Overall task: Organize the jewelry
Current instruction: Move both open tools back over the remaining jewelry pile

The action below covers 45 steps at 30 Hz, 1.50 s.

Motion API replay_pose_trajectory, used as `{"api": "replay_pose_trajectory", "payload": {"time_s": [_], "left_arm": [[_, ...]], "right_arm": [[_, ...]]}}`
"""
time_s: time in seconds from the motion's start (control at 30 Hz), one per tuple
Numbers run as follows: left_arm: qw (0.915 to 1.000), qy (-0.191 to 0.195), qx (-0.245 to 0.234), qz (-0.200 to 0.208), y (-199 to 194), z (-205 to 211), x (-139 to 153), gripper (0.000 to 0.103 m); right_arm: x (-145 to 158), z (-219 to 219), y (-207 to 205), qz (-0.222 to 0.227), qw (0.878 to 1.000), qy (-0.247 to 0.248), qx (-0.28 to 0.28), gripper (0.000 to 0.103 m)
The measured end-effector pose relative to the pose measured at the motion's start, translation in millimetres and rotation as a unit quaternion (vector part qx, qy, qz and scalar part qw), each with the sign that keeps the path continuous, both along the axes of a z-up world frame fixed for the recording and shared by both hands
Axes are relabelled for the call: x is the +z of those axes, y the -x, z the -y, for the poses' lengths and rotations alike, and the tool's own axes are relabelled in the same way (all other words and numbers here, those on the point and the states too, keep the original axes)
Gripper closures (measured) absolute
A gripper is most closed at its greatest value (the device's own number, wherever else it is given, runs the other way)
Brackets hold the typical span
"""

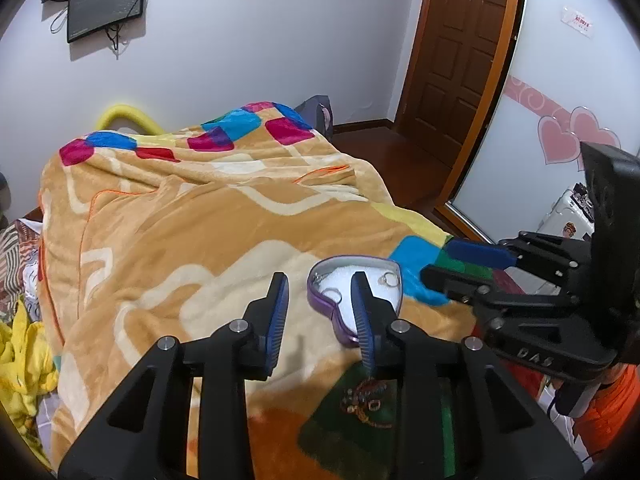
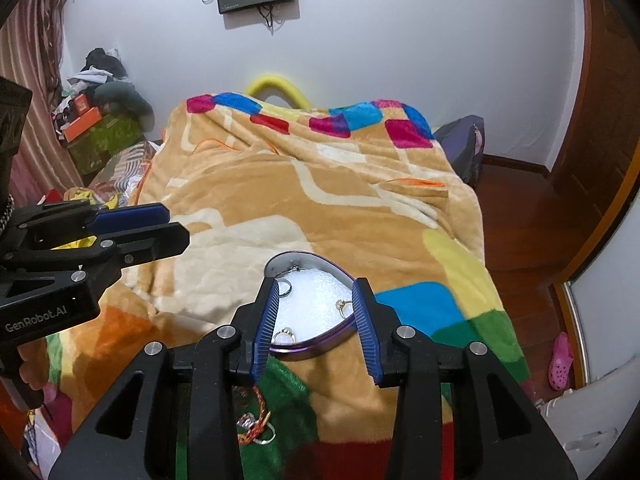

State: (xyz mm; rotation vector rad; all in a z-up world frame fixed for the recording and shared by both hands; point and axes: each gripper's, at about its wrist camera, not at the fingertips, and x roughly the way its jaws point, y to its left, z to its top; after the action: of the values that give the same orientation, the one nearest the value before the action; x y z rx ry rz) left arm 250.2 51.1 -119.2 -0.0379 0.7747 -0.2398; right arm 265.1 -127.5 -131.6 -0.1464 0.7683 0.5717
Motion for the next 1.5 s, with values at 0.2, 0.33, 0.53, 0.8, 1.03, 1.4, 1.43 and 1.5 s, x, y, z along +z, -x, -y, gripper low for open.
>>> {"api": "replay_pose_trajectory", "payload": {"time_s": [0.2,0.33,0.53,0.8,1.03,1.4,1.43,1.5], "left_arm": [[1.0,-0.004,0.002,-0.009,18.2,-2.4,-4.5,0.068],[0.9997,-0.01,0.0,-0.022,29.6,-1.0,-15.4,0.068],[0.9984,-0.012,-0.009,-0.054,41.0,6.3,-41.9,0.068],[0.9953,-0.027,-0.016,-0.092,49.4,17.9,-78.6,0.068],[0.9925,-0.007,-0.009,-0.122,34.5,14.3,-97.4,0.072],[0.9917,-0.001,-0.013,-0.128,26.5,20.6,-107.7,0.103],[0.9919,-0.002,-0.013,-0.126,27.0,20.8,-106.9,0.103],[0.993,-0.008,-0.01,-0.118,31.1,20.5,-102.6,0.103]], "right_arm": [[3.1,8.1,15.7,-0.003,1.0,-0.007,-0.011,0.068],[-1.8,12.0,23.0,-0.012,1.0,-0.007,-0.018,0.068],[-20.5,20.0,35.0,-0.036,0.999,-0.005,-0.031,0.068],[-42.2,30.1,50.4,-0.062,0.997,0.005,-0.04,0.068],[-58.9,35.8,54.3,-0.092,0.995,-0.001,-0.04,0.068],[-77.0,26.3,59.5,-0.118,0.993,-0.003,-0.022,0.068],[-77.6,24.8,59.8,-0.118,0.993,-0.002,-0.019,0.068],[-77.8,20.9,60.0,-0.116,0.993,0.003,-0.014,0.068]]}}
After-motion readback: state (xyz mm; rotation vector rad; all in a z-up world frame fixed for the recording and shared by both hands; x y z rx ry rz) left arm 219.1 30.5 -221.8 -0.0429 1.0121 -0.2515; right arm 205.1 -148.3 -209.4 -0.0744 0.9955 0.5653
